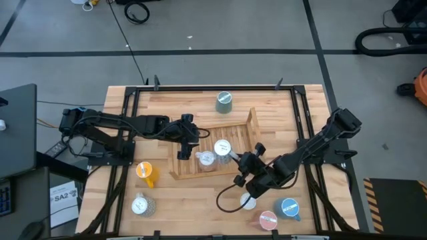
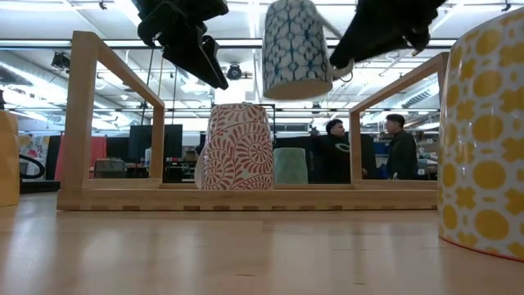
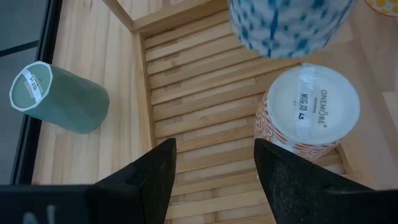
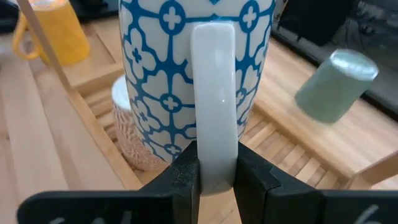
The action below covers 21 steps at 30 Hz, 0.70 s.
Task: Place coffee mugs
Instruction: Put the blue patterned mug on the shelf
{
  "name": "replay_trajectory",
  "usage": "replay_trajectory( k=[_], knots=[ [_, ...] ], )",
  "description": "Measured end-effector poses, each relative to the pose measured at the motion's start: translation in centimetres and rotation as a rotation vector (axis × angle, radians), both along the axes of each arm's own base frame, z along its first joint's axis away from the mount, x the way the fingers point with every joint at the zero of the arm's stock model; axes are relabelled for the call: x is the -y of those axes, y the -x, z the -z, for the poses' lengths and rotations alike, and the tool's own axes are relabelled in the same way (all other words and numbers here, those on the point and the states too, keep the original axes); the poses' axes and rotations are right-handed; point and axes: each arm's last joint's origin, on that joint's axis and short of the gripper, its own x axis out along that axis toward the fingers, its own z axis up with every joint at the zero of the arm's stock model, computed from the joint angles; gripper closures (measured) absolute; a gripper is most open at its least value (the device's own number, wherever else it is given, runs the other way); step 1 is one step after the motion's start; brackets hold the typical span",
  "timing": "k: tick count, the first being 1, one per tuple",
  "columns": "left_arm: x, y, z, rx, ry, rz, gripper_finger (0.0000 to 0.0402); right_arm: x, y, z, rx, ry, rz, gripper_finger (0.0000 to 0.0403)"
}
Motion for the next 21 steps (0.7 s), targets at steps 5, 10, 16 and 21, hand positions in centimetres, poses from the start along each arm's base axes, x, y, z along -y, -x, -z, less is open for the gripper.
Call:
replay_trajectory(
  k=[5, 10, 16, 21],
  knots=[
    [0.00, -0.03, -0.03, 0.005, 0.000, 0.000, 0.0180, 0.10, -0.28, 0.72, -0.009, -0.023, 0.023, 0.0327],
    [0.01, -0.03, -0.03, 0.005, 0.002, -0.002, 0.0180, 0.35, 0.17, 0.62, -0.002, 0.004, 0.062, 0.0327],
    [0.01, -0.02, -0.02, 0.006, 0.014, -0.014, 0.0180, 0.42, 0.02, 0.81, 0.044, -0.062, 0.112, 0.0327],
    [0.01, -0.03, -0.01, 0.007, 0.017, -0.017, 0.0180, 0.40, -0.13, 0.80, 0.077, -0.117, 0.134, 0.0327]
  ],
)
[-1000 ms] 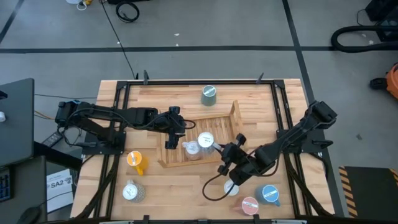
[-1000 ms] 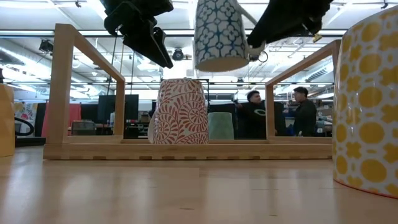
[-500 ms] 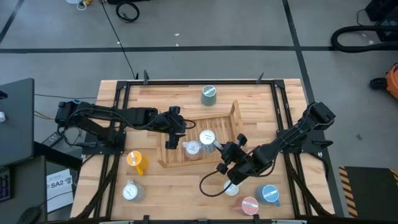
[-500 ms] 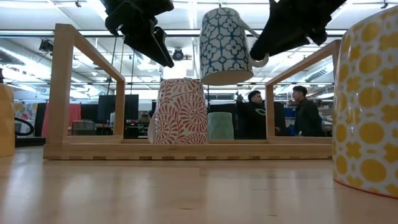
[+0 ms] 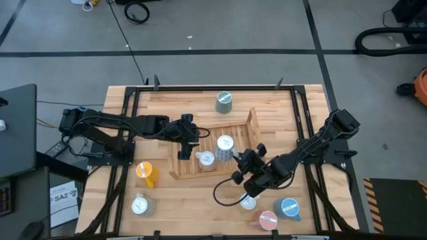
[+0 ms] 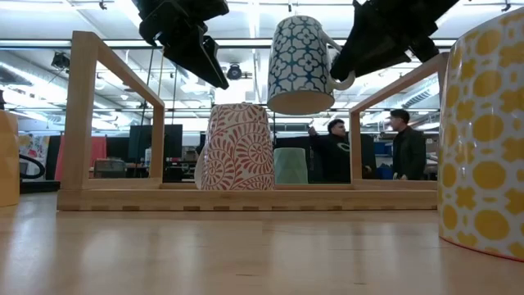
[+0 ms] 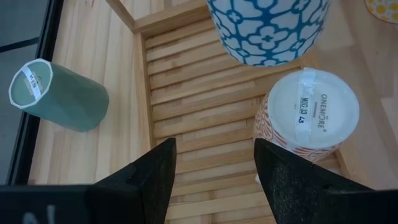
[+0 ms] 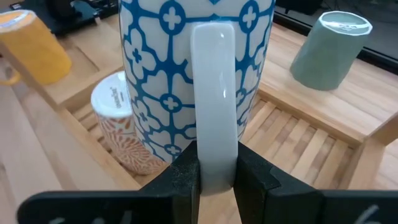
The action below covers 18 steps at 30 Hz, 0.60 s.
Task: Place coffee mugs
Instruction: Put the blue patterned mug on the shelf
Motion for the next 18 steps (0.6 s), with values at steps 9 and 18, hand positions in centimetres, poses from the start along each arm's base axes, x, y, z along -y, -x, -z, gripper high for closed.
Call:
replay_trajectory(
  k=[9, 18],
  knots=[
    [0.00, 0.00, 0.00, 0.001, 0.004, -0.004, 0.0180, -0.08, 0.00, -0.02, 0.014, -0.013, 0.007, 0.0327],
    [0.00, 0.00, 0.00, 0.005, 0.019, -0.020, 0.0180, -0.34, 0.26, -0.10, 0.064, -0.007, 0.043, 0.0327]
  ],
)
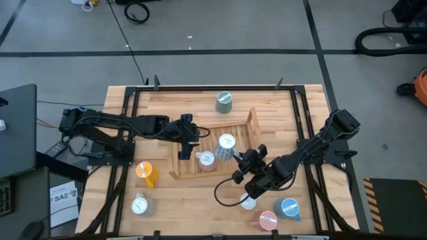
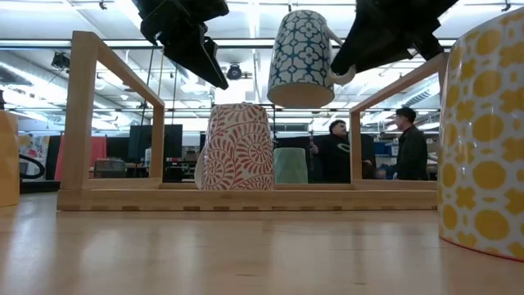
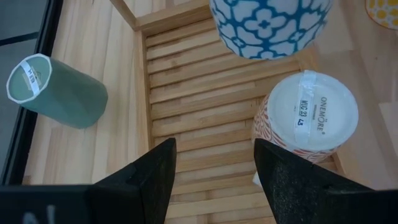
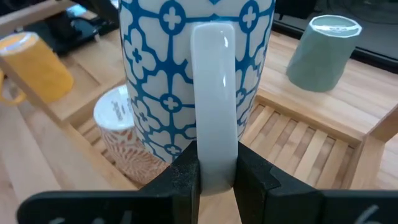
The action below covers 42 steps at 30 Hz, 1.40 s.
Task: Place coffee mugs
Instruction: Put the blue patterned mug on the shelf
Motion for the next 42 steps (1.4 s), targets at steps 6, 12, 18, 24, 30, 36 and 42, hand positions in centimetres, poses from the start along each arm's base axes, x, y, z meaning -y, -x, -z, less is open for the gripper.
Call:
replay_trajectory(
  k=[6, 12, 18, 24, 30, 36, 42],
  knots=[
    [0.0, 0.0, 0.0, 0.004, 0.017, -0.018, 0.0180, -0.2, -0.4, -0.3, 0.055, -0.013, 0.004, 0.0327],
    [0.0, 0.0, 0.0, 0.004, 0.017, -0.018, 0.0180, -0.5, -0.5, -0.4, 0.079, 0.008, -0.008, 0.0327],
    [0.0, -0.1, -0.1, 0.023, 0.022, -0.014, 0.0180, -0.5, -0.5, -0.4, 0.048, 0.043, -0.028, 0.0327],
    [0.2, -0.5, -0.5, 0.079, 0.056, 0.029, 0.0180, -0.2, -0.6, -0.4, -0.006, 0.100, -0.055, 0.0327],
    [0.2, -0.6, -0.6, 0.090, 0.050, 0.034, 0.0180, 0.8, -1.1, -0.4, -0.058, 0.149, -0.052, 0.0327],
    [0.2, -0.6, -0.6, 0.091, 0.047, 0.034, 0.0180, 2.3, -1.8, -0.4, -0.094, 0.180, -0.027, 0.0327],
    [0.2, -0.6, -0.6, 0.086, 0.045, 0.033, 0.0180, 4.2, -2.6, -0.3, -0.159, 0.187, -0.026, 0.0327]
  ],
)
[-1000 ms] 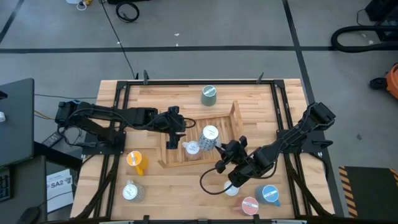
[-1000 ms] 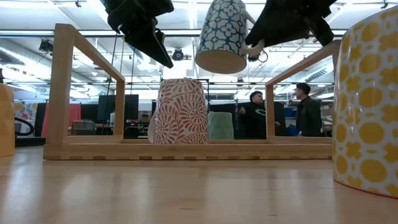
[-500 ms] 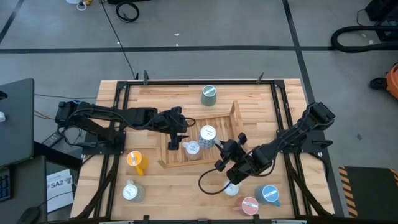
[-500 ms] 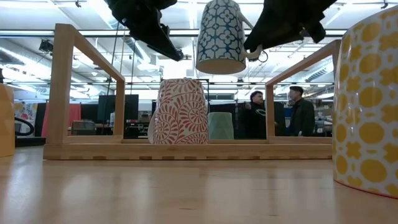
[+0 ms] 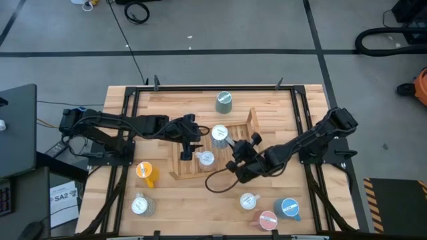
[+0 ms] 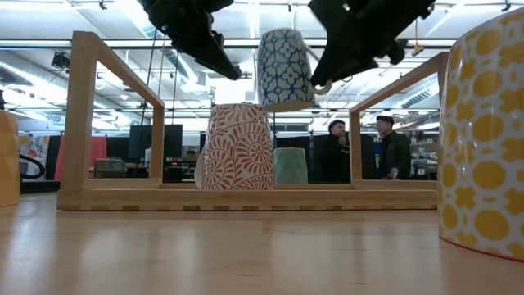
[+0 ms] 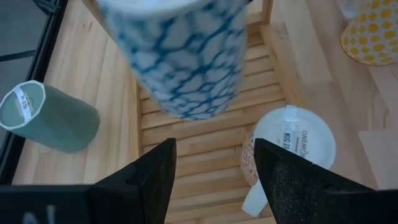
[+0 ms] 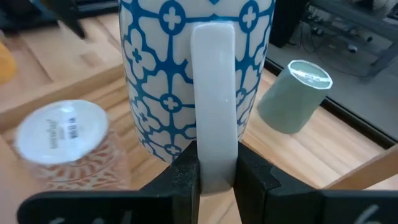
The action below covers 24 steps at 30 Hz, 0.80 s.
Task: Place coffee mugs
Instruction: Put the blue patterned mug on the shelf
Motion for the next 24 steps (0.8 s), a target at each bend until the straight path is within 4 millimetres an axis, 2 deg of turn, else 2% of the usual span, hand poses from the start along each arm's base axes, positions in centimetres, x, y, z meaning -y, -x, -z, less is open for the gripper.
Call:
replay_trajectory(
  k=[10, 16, 24],
  knots=[
    [-0.4, 1.3, -0.3, -0.063, -0.097, -0.067, 0.0180, 3.6, -2.8, -1.0, -0.017, 0.039, -0.082, 0.0327],
    [-0.6, 2.9, -1.5, -0.061, -0.119, -0.137, 0.0180, 6.4, -4.2, -1.6, -0.007, 0.029, -0.146, 0.0327],
    [-0.7, 5.0, -3.3, -0.014, -0.099, -0.162, 0.0180, 9.8, -4.9, -1.7, -0.023, -0.032, -0.240, 0.0327]
  ],
)
